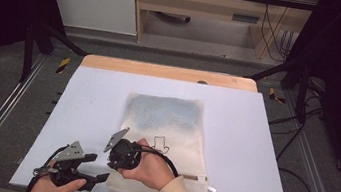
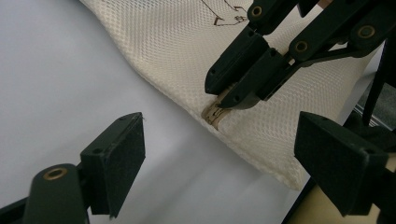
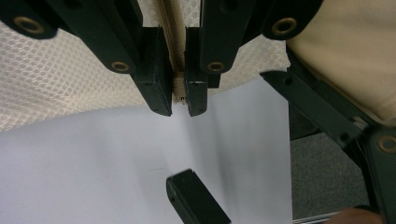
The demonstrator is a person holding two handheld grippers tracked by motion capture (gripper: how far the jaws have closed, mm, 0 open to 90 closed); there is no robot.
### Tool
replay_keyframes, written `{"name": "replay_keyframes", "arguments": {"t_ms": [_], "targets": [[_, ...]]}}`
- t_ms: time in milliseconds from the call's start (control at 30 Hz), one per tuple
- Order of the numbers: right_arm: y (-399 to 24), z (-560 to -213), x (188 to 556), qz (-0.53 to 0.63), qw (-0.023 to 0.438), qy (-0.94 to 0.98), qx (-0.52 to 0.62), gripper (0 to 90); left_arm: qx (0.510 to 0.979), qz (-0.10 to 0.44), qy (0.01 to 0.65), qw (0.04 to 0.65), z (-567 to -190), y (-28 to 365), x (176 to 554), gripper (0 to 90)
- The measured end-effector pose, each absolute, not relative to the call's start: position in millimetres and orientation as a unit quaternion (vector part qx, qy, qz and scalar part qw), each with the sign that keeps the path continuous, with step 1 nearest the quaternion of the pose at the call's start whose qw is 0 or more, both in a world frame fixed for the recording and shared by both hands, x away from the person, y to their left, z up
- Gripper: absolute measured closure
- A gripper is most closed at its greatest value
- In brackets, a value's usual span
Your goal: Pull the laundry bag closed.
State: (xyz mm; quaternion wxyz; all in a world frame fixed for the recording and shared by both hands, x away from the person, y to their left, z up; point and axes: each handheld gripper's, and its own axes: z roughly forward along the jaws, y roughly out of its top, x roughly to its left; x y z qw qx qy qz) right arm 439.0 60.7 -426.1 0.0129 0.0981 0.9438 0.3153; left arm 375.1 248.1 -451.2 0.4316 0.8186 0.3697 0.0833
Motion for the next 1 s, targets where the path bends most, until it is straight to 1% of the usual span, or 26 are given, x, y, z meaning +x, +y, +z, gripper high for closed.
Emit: {"name": "replay_keyframes", "arguments": {"t_ms": [200, 300, 333, 367, 467, 567, 600, 700, 767, 867, 1000], "targets": [[60.4, -422.5, 438.5, 0.321, 0.019, 0.942, 0.096, 81.9, 0.827, 0.082, 0.372, 0.414, -457.8, 237.9, 379.9, 19.4], [59.9, -419.5, 437.8, 0.322, 0.022, 0.942, 0.092, 81.9, 0.83, 0.078, 0.372, 0.409, -460.0, 235.1, 381.4, 23.3], [59.8, -419.1, 437.7, 0.323, 0.021, 0.942, 0.092, 81.9, 0.829, 0.077, 0.37, 0.411, -460.5, 234.5, 381.7, 25.3], [59.8, -418.6, 437.2, 0.324, 0.02, 0.941, 0.093, 81.9, 0.83, 0.072, 0.369, 0.411, -461.4, 234.1, 382.3, 29.9], [59.6, -417.0, 436.4, 0.324, 0.022, 0.942, 0.091, 81.9, 0.831, 0.059, 0.372, 0.41, -464.2, 233.5, 385.2, 34.0], [60.0, -415.6, 436.2, 0.326, 0.024, 0.941, 0.087, 81.9, 0.829, 0.047, 0.373, 0.415, -465.5, 232.9, 388.4, 39.1], [60.2, -415.1, 435.9, 0.327, 0.024, 0.941, 0.088, 81.9, 0.827, 0.038, 0.372, 0.418, -466.0, 232.8, 389.4, 42.4], [60.0, -413.3, 435.6, 0.33, 0.025, 0.94, 0.087, 81.9, 0.828, 0.025, 0.369, 0.421, -468.0, 230.4, 391.7, 46.6], [59.3, -411.5, 435.8, 0.327, 0.027, 0.941, 0.085, 81.9, 0.832, 0.02, 0.362, 0.419, -469.5, 228.4, 393.1, 47.5], [58.8, -410.5, 435.8, 0.327, 0.029, 0.941, 0.085, 81.9, 0.822, 0.001, 0.367, 0.436, -472.2, 226.7, 396.0, 48.0], [58.2, -409.4, 435.5, 0.334, 0.027, 0.938, 0.088, 81.9, 0.82, -0.002, 0.365, 0.441, -474.2, 225.4, 400.3, 50.1]]}}
